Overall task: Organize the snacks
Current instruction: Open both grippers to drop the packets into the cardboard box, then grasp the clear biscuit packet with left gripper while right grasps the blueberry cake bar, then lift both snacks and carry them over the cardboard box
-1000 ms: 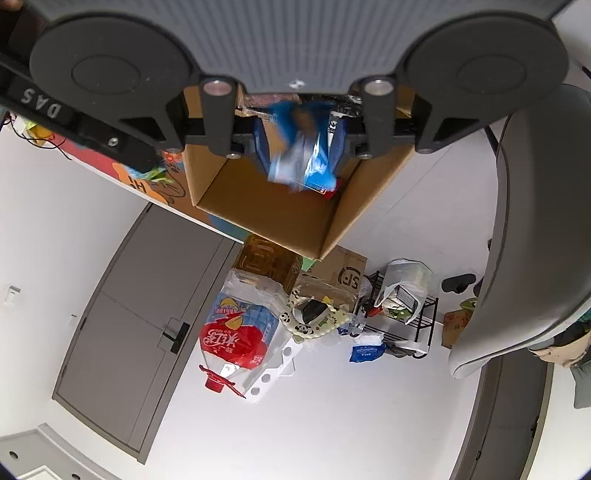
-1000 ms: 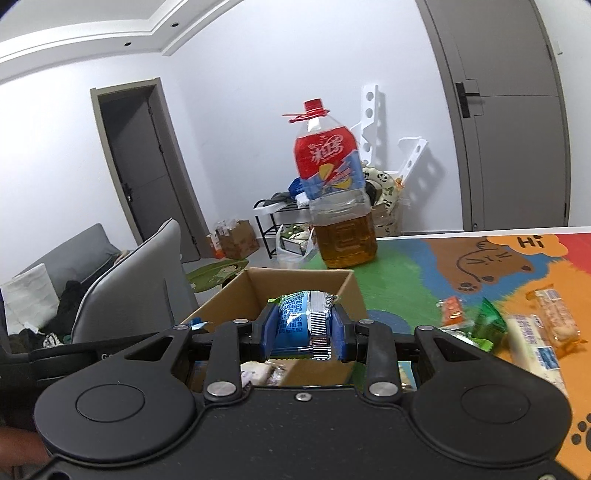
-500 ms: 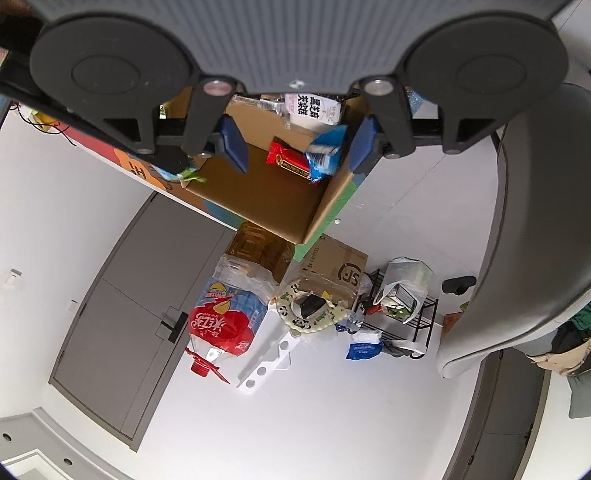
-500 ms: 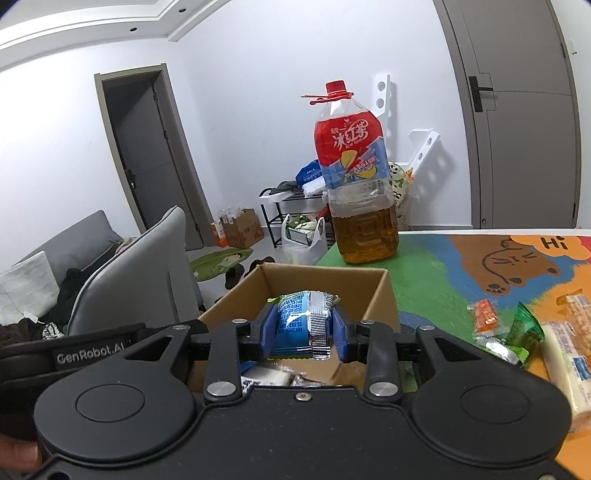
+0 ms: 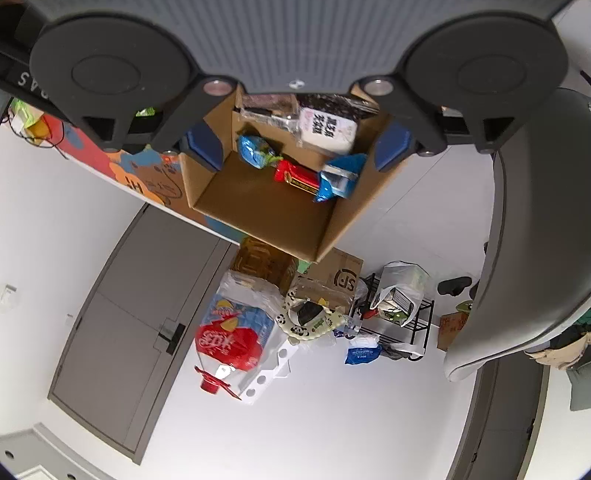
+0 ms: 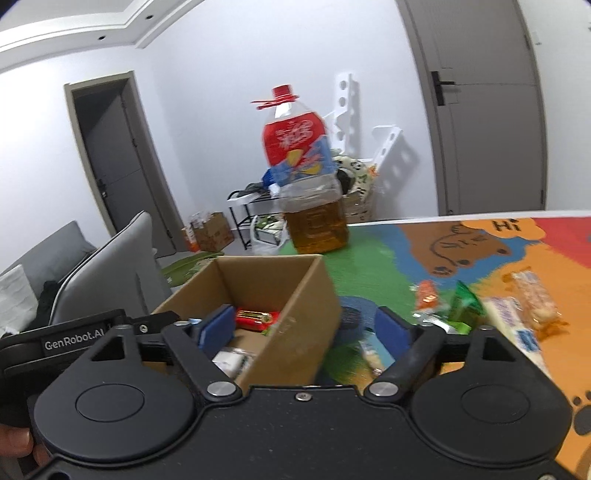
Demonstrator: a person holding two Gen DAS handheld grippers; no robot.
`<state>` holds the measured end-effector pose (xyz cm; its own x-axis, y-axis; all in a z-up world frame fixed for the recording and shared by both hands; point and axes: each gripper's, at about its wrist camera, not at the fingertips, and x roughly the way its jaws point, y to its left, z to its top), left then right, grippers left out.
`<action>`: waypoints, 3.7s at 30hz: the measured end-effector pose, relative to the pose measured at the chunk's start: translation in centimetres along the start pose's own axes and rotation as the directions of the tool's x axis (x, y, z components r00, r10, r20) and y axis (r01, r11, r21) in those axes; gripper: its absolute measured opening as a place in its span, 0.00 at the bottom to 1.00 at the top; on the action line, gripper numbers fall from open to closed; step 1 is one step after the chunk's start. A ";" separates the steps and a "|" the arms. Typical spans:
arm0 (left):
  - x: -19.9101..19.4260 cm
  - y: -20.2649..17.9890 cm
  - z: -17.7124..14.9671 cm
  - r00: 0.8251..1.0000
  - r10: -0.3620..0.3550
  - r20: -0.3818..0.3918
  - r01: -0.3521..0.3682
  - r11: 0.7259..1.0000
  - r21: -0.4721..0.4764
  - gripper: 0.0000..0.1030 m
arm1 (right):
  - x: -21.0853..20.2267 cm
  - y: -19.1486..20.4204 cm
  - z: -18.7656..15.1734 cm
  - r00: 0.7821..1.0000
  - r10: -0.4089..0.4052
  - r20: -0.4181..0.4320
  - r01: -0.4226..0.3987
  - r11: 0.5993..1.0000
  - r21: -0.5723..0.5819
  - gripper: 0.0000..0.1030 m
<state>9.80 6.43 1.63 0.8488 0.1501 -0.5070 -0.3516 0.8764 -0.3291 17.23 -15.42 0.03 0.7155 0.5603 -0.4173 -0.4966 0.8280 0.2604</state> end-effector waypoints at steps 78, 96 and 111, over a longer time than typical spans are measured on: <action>10.6 -16.1 -8.9 0.996 0.075 -0.042 -0.066 0.981 0.184 0.61 | 0.9 -18.2 -2.8 0.989 -0.132 -0.074 0.144 0.972 0.188 0.78; 11.1 -16.0 -10.2 0.993 0.094 -0.074 -0.079 0.981 0.178 0.45 | 1.3 -17.6 -3.9 0.987 -0.108 -0.116 0.126 0.979 0.162 0.37; 5.6 -15.6 -10.5 0.994 -0.060 -0.088 0.074 0.982 0.171 0.45 | -3.2 -16.3 -5.0 0.989 -0.141 -0.046 0.148 0.964 0.219 0.32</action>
<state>15.87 -11.19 -4.47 0.8303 0.0566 -0.5545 -0.2149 0.9504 -0.2247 20.58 -30.75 -7.26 0.7552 0.4360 -0.4896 -0.2653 0.8862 0.3800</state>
